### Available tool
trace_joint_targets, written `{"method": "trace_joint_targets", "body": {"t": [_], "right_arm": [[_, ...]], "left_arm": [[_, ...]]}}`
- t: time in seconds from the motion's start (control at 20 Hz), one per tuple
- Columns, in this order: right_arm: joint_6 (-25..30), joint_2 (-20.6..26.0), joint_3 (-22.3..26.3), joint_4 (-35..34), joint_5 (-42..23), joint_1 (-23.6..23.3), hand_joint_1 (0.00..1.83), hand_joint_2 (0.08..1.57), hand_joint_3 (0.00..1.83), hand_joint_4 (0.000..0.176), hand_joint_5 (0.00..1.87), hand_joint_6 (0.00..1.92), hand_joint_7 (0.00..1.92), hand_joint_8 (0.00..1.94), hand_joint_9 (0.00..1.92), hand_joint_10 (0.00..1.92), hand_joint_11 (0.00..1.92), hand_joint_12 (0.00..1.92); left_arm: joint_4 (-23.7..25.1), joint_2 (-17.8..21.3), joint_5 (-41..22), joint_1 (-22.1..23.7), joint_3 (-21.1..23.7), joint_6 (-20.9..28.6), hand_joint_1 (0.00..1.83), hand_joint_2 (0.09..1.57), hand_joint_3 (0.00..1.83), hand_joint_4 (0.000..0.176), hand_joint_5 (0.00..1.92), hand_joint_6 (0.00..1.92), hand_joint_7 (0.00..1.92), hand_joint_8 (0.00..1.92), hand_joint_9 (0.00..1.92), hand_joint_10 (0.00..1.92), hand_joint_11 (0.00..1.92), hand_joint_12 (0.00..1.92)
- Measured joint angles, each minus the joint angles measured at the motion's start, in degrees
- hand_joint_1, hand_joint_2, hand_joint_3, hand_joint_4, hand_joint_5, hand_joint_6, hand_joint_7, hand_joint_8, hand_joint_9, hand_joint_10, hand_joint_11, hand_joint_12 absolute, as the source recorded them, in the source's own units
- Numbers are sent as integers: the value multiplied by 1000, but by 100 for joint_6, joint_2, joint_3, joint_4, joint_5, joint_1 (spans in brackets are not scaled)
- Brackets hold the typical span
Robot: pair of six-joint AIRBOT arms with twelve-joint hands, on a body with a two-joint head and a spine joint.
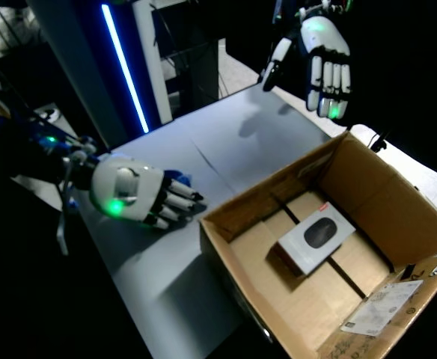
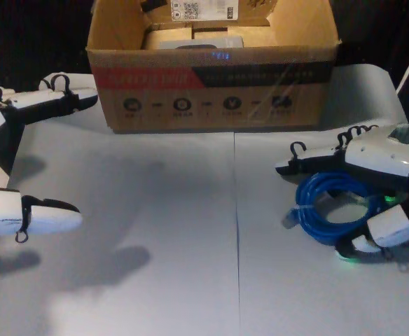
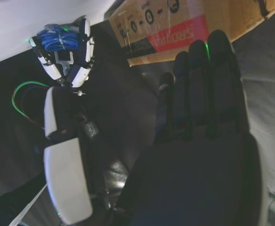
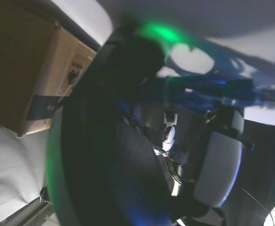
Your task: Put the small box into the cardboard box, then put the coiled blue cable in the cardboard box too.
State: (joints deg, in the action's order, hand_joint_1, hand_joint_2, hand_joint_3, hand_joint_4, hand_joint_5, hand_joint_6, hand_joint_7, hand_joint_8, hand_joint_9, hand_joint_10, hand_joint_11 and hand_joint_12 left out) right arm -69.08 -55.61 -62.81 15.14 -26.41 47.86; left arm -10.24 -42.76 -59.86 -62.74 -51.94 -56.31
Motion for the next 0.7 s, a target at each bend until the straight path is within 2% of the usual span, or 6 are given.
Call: {"method": "trace_joint_targets", "body": {"t": [0.15,0.25,0.4,0.45,0.65,0.7], "right_arm": [[-44,269,173,74,-28,-131,1653,1197,0,70,636,1921,893,1941,1264,1921,1489,1921],[-68,466,254,9,-387,-293,1670,1208,5,27,622,1921,909,1941,1296,1921,1480,1921],[-63,667,446,105,-599,-542,1659,1230,5,81,642,1921,972,1941,1372,1921,1546,1921],[-63,728,505,173,-682,-643,1681,1204,0,40,658,1921,984,1941,1363,1921,1517,1921],[-61,1029,669,240,-1078,-734,1314,1363,74,0,683,1921,535,1917,1303,1921,1543,1921],[-61,1158,734,358,-1084,-988,1278,1148,489,0,728,1921,552,1862,1314,1921,1542,1921]], "left_arm": [[-31,0,-2,0,-2,2,723,865,1,121,308,0,402,1,458,4,290,374],[0,-2,-50,-24,-2,20,704,877,4,126,304,0,405,1,468,5,324,381],[-52,-37,-42,-24,-7,20,725,886,5,110,307,1,403,0,469,4,328,380],[-24,-37,-57,-24,-7,20,712,889,5,122,303,0,403,1,473,5,352,391],[-76,-61,-68,-24,-7,20,707,898,5,115,299,0,405,1,481,4,363,395],[-52,-61,-74,-24,-7,24,702,903,5,122,286,0,410,3,491,6,379,404]]}}
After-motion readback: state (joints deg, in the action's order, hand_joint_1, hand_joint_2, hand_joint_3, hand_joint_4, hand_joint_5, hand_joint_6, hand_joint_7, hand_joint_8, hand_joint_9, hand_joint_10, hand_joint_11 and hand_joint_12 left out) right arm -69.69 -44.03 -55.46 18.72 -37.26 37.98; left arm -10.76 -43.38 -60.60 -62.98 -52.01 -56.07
